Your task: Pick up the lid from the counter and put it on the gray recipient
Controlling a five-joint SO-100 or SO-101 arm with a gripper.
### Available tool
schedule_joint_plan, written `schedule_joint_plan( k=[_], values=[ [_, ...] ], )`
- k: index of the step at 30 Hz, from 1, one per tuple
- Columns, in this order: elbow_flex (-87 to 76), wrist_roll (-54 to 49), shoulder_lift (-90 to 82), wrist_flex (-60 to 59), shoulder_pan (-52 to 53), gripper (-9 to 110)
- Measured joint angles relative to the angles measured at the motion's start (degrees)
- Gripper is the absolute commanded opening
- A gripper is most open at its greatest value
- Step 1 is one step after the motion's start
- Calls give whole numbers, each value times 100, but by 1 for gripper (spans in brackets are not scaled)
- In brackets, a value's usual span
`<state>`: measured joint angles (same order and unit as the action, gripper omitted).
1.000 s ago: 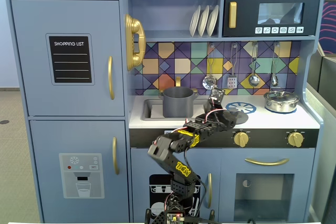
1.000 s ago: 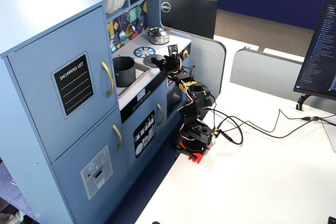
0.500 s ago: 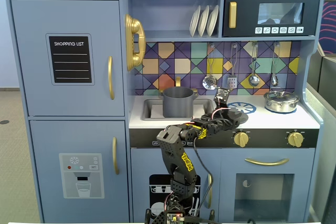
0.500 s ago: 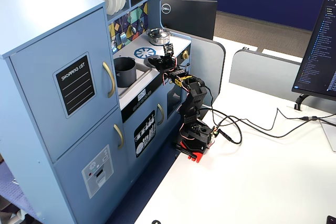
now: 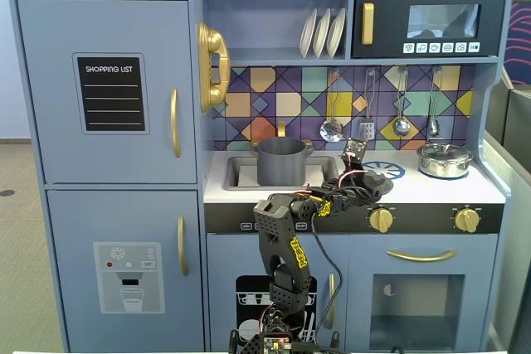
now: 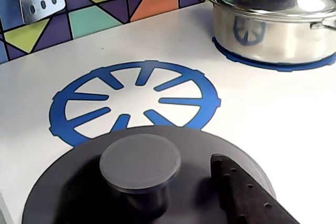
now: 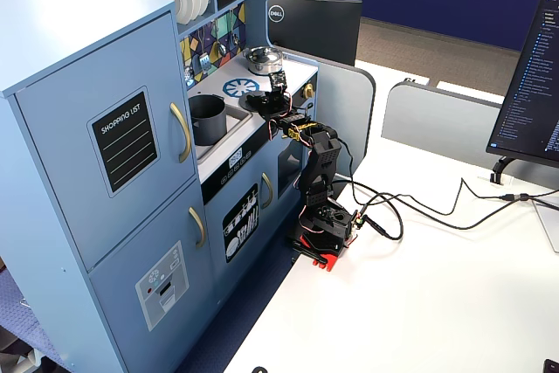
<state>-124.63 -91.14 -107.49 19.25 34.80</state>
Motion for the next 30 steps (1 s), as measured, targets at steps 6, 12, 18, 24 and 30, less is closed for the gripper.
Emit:
schedule_joint_plan(
  k=[6, 12, 18, 24, 30],
  values=[
    [9, -62, 0, 18, -158, 0],
    [105, -53, 0, 0, -185, 0],
    [747, -62, -378, -598, -352, 0],
    [1477, -35, -1081, -1538, -756, 0],
    [1758, 79, -1872, -2566, -1591, 0]
  ],
)
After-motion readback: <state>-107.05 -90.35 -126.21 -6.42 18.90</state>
